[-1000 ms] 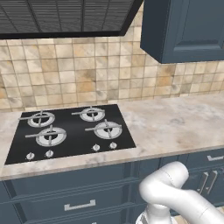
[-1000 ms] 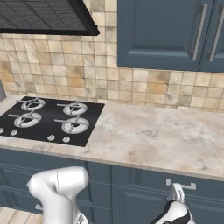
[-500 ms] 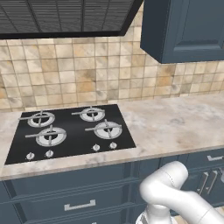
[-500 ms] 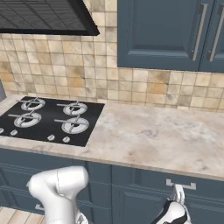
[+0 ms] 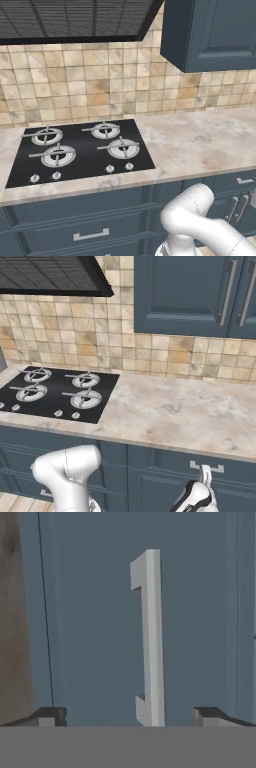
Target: Take the tongs from the drawer on the right and place them on the dining counter next to the tray containing the kebab skewer.
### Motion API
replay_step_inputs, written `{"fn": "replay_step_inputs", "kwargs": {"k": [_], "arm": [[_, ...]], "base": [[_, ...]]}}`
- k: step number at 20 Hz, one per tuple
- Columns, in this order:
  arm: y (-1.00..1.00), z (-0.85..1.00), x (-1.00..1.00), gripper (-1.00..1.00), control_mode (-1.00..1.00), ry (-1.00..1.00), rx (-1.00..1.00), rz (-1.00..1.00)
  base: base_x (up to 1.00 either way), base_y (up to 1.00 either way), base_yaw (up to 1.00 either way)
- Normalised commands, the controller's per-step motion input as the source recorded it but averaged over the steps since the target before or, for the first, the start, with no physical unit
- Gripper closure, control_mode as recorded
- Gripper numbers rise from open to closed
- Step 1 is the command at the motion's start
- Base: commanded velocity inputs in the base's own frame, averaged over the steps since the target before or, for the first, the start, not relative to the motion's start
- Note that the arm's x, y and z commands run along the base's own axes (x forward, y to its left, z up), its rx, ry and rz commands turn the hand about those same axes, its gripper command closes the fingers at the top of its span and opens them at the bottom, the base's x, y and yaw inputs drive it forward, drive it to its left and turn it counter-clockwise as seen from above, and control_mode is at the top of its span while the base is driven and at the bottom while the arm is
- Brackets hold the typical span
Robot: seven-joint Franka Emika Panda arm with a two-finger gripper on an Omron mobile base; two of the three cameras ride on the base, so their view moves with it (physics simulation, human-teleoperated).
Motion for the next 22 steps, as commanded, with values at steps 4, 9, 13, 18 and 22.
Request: {"fn": "replay_step_inputs", "kwargs": {"k": [4, 9, 13, 18, 22], "arm": [[-0.08, -0.25, 0.20, -1.00, -1.00, 0.00, 0.00, -0.05], [-0.06, -0.23, 0.17, -1.00, -1.00, 0.00, 0.00, -0.04], [-0.08, -0.21, 0.18, -1.00, -1.00, 0.00, 0.00, -0.03], [-0.09, -0.19, 0.15, -1.00, -1.00, 0.00, 0.00, -0.03], [-0.09, -0.17, 0.15, -1.00, -1.00, 0.00, 0.00, -0.02]], "base": [[0.00, 0.00, 0.00], [0.00, 0.00, 0.00], [0.00, 0.00, 0.00], [0.00, 0.00, 0.00], [0.00, 0.00, 0.00]]}}
